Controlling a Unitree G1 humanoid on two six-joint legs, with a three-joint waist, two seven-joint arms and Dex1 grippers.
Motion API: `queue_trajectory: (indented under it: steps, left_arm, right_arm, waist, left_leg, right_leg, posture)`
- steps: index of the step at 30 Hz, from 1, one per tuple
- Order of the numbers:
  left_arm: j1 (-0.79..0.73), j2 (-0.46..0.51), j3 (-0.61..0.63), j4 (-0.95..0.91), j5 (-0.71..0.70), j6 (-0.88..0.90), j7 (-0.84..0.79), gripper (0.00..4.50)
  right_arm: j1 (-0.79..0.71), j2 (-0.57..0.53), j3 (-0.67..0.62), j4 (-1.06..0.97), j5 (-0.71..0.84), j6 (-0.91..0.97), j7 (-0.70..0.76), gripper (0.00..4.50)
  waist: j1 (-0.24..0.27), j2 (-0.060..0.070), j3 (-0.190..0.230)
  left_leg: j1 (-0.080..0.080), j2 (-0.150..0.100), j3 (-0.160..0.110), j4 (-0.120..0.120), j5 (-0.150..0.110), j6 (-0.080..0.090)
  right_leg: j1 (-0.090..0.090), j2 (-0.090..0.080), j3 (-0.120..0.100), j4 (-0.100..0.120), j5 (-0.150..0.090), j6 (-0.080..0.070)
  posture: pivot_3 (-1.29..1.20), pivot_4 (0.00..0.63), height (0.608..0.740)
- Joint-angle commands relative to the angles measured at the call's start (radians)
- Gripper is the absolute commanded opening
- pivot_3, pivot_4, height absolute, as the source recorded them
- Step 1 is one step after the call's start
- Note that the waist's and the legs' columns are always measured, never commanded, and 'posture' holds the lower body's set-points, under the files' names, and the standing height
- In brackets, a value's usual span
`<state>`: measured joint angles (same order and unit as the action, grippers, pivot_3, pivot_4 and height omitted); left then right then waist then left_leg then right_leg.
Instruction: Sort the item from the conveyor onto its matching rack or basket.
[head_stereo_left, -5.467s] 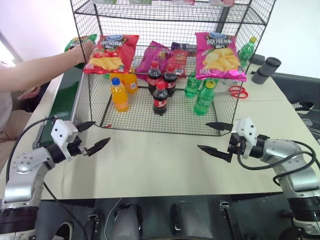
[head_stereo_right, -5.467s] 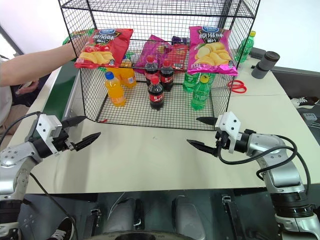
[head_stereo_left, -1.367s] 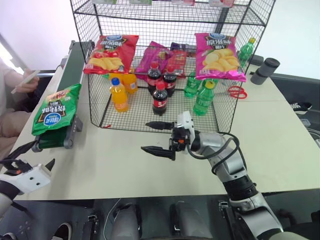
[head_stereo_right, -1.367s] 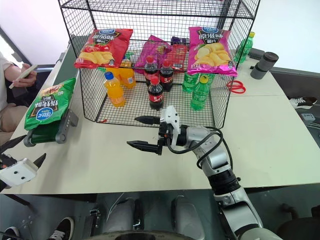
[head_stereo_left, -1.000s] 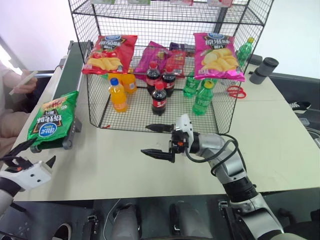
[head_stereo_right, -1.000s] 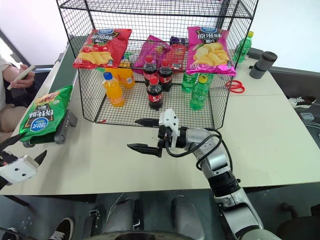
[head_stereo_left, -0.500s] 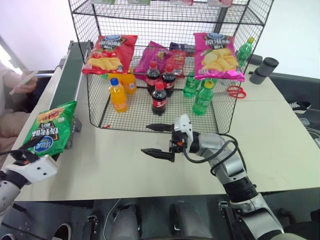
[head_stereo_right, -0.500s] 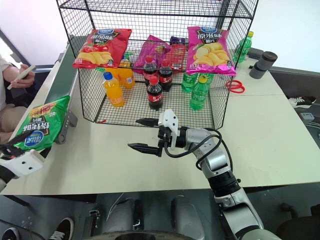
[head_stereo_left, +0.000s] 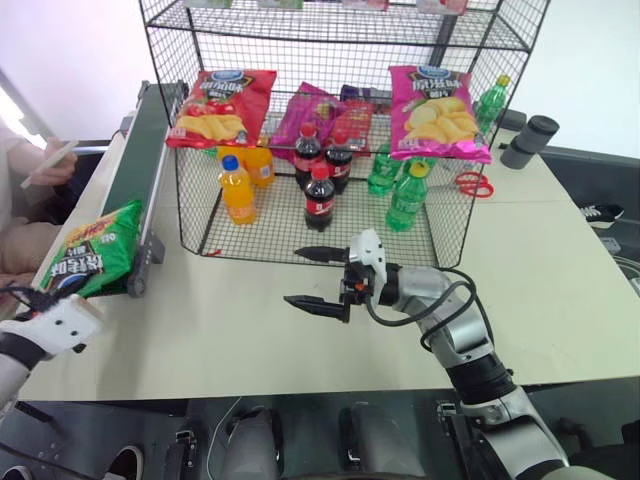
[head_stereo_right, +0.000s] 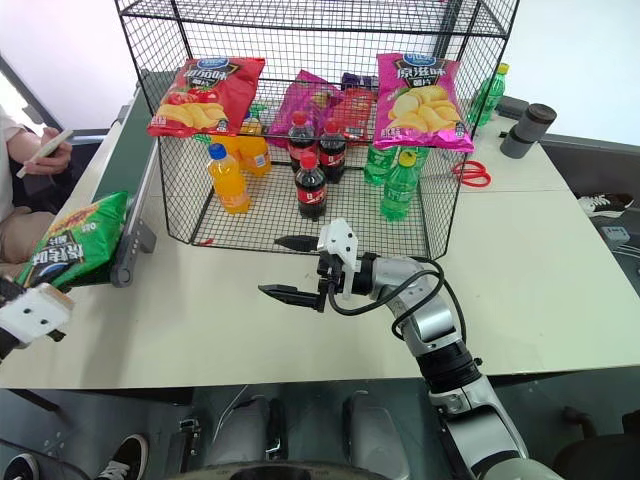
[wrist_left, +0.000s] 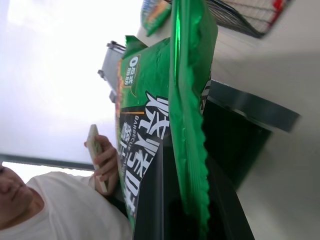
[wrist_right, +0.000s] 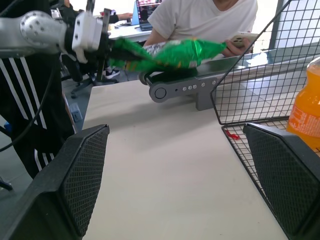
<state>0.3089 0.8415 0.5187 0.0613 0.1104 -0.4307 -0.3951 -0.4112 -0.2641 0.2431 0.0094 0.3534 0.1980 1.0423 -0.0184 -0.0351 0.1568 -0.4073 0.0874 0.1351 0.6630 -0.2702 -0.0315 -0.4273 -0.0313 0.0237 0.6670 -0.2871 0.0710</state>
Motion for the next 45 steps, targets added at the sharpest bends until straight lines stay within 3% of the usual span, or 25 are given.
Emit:
queue_trajectory:
  steps: [1,4,9,12,16,19,26,31,36,45]
  left_arm:
    - [-0.017,0.023,0.097,-0.153,-0.243,0.075,-0.106,0.02]
    - [-0.027,0.029,0.135,-0.248,-0.395,0.178,-0.178,0.02]
    - [0.041,0.070,0.206,-0.502,-0.921,0.605,-0.338,0.02]
    - [0.111,0.080,0.250,-0.589,-1.135,0.780,-0.396,0.02]
    - [0.057,0.109,0.265,-0.634,-1.401,0.925,-0.379,0.02]
    - [-0.041,0.164,0.197,-0.637,-1.625,1.044,-0.357,0.02]
    - [-0.288,0.145,-0.082,-0.467,-1.739,1.234,-0.462,0.02]
    - [-0.496,0.054,-0.243,-0.335,-1.740,1.349,-0.535,0.02]
    - [-0.587,0.003,-0.312,-0.283,-1.655,1.410,-0.608,0.02]
    - [-0.687,-0.066,-0.344,-0.220,-1.613,1.499,-0.656,0.02]
  right_arm:
    - [-0.023,-0.006,-0.025,0.002,0.002,-0.026,-0.002,4.50]
    - [-0.031,-0.010,-0.035,0.016,0.005,-0.031,0.000,4.50]
    - [-0.047,-0.033,-0.071,0.043,0.022,-0.029,0.016,4.50]
    - [-0.047,-0.056,-0.099,0.042,0.050,-0.004,0.030,4.50]
    - [-0.036,-0.104,-0.155,0.003,0.152,0.138,0.053,4.50]
    - [-0.011,-0.184,-0.218,-0.086,0.348,0.399,0.085,4.50]
    - [0.029,-0.353,-0.372,-0.126,0.673,0.776,0.119,4.50]
    - [0.104,-0.386,-0.421,-0.170,0.723,0.830,0.110,4.50]
    - [0.149,-0.371,-0.470,-0.226,0.847,0.909,0.039,4.50]
    - [0.173,-0.305,-0.447,-0.269,0.861,0.876,-0.041,4.50]
  waist:
    - [0.000,0.000,0.000]
    - [0.000,0.000,0.000]
    - [-0.002,0.000,0.000]
    - [-0.004,0.001,0.001]
    - [0.002,0.001,0.001]
    - [0.010,0.001,0.001]
    - [0.001,0.005,0.002]
    - [0.004,0.005,0.002]
    - [0.001,0.005,0.002]
    - [0.004,0.005,0.002]
  left_leg:
    - [0.000,0.000,0.000,0.000,0.000,0.000]
    - [0.000,0.000,0.000,0.000,0.000,0.000]
    - [0.000,0.000,-0.001,0.000,0.000,0.000]
    - [0.000,0.000,-0.001,0.000,0.000,0.000]
    - [0.001,0.001,-0.002,0.000,0.001,-0.002]
    - [0.001,0.000,-0.005,0.002,0.002,-0.002]
    - [0.002,-0.001,-0.004,0.001,0.000,0.000]
    - [0.002,-0.001,-0.005,0.001,0.001,-0.001]
    - [0.000,-0.001,-0.005,0.001,0.001,-0.001]
    - [0.000,-0.001,-0.006,0.002,0.001,-0.001]
  right_leg:
    - [0.000,0.000,0.000,0.000,0.000,0.000]
    - [0.000,0.000,0.000,0.000,0.000,0.000]
    - [0.001,0.000,0.000,0.000,0.000,0.000]
    - [0.001,0.000,0.001,0.000,0.000,0.001]
    - [0.001,0.003,0.000,0.001,0.000,0.000]
    - [0.003,0.002,0.000,0.001,-0.002,-0.003]
    - [0.003,0.003,0.001,0.000,-0.001,-0.002]
    - [0.003,0.004,0.001,0.000,0.000,0.000]
    - [0.002,0.005,0.002,0.000,0.000,0.001]
    - [0.002,0.005,0.002,0.000,0.000,0.001]
  posture:
    - [0.00,0.150,0.740]
    - [0.00,0.150,0.740]
    - [0.00,0.150,0.740]
    - [0.00,0.150,0.740]
    - [0.00,0.150,0.740]
    - [0.00,0.150,0.740]
    - [0.00,0.150,0.740]
    - [0.00,0.150,0.740]
    - [0.00,0.150,0.740]
    - [0.00,0.150,0.740]
